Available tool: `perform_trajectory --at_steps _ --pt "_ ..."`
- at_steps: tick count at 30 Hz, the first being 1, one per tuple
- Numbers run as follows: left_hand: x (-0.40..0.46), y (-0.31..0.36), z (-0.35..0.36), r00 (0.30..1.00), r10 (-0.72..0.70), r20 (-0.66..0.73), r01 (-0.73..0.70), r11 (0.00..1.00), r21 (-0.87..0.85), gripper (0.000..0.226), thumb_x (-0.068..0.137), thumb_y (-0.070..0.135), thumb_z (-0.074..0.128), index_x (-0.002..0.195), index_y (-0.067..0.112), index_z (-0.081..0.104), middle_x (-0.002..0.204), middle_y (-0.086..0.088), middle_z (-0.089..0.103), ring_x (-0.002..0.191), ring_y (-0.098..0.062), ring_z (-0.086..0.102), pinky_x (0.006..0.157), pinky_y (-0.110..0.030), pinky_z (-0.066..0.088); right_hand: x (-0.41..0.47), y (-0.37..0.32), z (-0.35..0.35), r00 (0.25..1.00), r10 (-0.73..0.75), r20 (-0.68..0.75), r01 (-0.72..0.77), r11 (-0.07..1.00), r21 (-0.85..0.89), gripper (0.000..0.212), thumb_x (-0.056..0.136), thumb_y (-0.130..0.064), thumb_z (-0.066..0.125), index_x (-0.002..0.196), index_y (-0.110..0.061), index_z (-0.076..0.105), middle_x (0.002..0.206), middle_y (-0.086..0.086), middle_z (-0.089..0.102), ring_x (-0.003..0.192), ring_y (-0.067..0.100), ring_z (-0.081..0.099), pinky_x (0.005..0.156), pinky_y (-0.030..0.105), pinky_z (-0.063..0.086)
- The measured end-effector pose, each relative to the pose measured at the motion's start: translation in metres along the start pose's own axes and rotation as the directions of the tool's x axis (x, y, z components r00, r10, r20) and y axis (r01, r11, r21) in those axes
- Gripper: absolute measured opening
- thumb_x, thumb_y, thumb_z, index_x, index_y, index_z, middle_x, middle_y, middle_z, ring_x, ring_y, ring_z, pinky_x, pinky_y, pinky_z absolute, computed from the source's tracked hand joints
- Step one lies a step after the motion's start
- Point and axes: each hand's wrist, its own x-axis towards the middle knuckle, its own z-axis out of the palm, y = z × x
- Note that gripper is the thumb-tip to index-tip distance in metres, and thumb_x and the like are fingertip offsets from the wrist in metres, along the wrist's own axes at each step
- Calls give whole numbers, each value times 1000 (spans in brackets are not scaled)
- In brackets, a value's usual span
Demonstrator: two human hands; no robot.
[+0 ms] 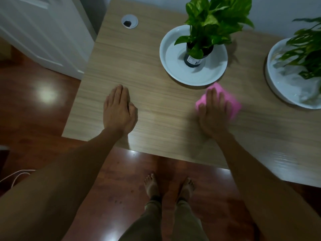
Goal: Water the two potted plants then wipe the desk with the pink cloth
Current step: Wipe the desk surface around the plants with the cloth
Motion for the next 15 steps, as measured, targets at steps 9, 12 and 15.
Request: perform_trajectory --at_steps 9,12,15 --pt "44 -45 -25 998 53 38 -55 997 60 66 106 36 24 165 8 12 174 -12 5 163 -22 1 132 -46 5 49 -177 36 906 -414 87 416 909 -10 64 112 -45 10 169 -16 5 177 7 3 164 30 1 132 56 4" --pt "50 -56 -24 999 17 48 -19 999 46 67 108 38 23 166 9 8 175 -11 3 163 -21 -2 132 -46 3 103 -211 32 927 -364 84 362 931 46 65 111 -46 6 169 -17 2 178 7 -2 164 31 -4 131 55 -6" --pt "51 -56 -19 999 17 27 -18 999 42 68 107 42 22 166 11 9 175 -9 4 163 -20 -1 132 -46 3 150 -231 25 963 -264 59 261 964 59 67 110 -47 5 168 -14 -1 177 9 -6 163 34 -8 123 48 -17"
